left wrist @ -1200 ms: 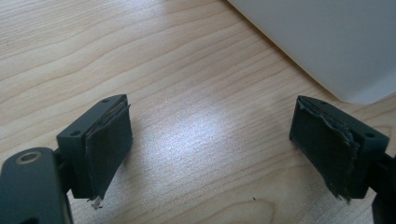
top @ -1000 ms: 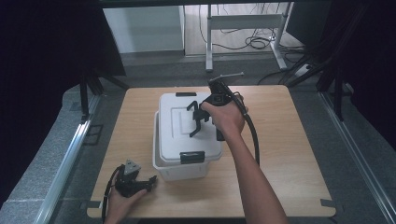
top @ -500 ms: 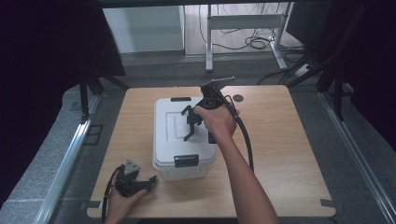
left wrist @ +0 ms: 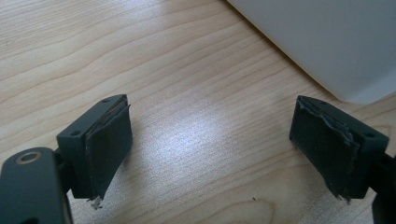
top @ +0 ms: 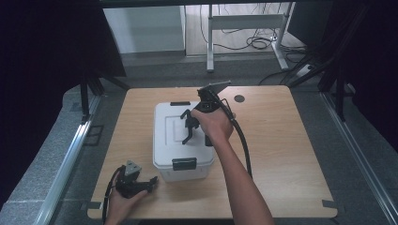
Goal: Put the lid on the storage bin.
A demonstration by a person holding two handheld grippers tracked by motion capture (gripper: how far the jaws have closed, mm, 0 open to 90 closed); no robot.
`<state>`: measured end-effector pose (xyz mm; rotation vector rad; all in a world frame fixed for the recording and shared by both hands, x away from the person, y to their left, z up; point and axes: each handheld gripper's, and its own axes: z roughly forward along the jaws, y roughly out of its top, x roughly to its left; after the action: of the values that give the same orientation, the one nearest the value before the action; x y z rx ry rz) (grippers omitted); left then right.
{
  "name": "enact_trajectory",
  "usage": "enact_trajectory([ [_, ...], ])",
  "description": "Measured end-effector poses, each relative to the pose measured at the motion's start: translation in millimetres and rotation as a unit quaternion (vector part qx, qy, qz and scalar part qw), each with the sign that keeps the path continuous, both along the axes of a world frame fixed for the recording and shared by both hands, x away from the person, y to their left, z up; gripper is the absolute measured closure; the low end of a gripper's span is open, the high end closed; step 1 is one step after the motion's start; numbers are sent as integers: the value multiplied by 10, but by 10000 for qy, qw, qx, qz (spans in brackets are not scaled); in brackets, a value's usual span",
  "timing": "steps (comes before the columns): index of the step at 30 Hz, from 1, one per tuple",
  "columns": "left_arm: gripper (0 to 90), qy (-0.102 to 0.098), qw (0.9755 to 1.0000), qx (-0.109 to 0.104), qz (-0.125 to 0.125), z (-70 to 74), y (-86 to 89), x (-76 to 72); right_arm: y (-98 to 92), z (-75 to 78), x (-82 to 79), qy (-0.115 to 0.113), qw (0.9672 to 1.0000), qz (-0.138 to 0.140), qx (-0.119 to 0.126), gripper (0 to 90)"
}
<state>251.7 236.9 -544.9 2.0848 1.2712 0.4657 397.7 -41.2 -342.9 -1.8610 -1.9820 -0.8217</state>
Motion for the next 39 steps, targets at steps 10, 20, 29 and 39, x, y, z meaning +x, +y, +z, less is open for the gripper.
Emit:
enact_trajectory([
  [10, 129, 6, 10000, 1, -11, 1, -1, 1, 37, -122, 50, 90, 9999, -59, -3, 848],
  [20, 129, 6, 10000, 1, -11, 1, -1, 0, 25, -161, 51, 38, 10000, -77, 28, 847],
  [29, 129, 7, 10000, -6, -14, 0, -3, 2, 43, -158, 36, -6, 9999, -95, -51, 848],
  [39, 129, -2, 10000, -8, -17, -1, -6, 5, 86, -75, 12, -42, 9999, -58, -87, 848],
])
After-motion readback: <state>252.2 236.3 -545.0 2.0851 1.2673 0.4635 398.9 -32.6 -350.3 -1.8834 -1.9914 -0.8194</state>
